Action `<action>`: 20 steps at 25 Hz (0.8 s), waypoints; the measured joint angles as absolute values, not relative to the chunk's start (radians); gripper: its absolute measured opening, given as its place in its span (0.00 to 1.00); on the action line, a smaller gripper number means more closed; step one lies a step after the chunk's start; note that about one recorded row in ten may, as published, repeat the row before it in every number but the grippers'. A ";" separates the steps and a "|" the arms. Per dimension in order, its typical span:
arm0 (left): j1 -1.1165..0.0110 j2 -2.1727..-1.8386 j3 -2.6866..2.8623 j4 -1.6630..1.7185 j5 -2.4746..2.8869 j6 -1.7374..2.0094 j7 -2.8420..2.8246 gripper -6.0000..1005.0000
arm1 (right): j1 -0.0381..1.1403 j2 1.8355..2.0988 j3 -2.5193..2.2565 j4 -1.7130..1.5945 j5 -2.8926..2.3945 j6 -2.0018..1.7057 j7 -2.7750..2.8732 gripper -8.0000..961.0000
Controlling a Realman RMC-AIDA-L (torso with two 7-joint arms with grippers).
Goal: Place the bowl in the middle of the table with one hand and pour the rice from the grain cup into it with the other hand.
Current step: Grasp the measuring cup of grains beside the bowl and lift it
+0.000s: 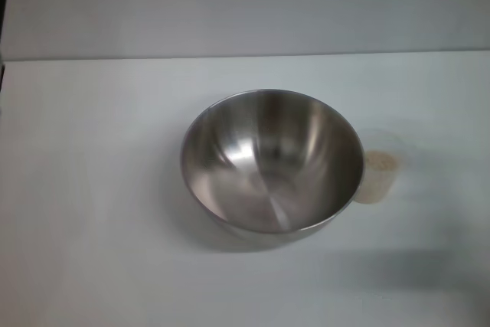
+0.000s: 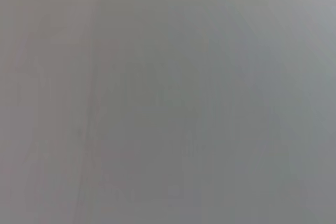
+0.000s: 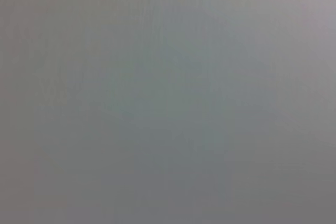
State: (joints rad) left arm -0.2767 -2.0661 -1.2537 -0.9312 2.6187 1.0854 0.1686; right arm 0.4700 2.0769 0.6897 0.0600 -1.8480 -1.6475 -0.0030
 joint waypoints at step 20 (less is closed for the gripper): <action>-0.285 -2.045 -1.297 -0.489 2.679 1.309 -0.319 0.58 | 0.362 2.084 0.635 0.150 -1.852 -1.646 -0.003 0.63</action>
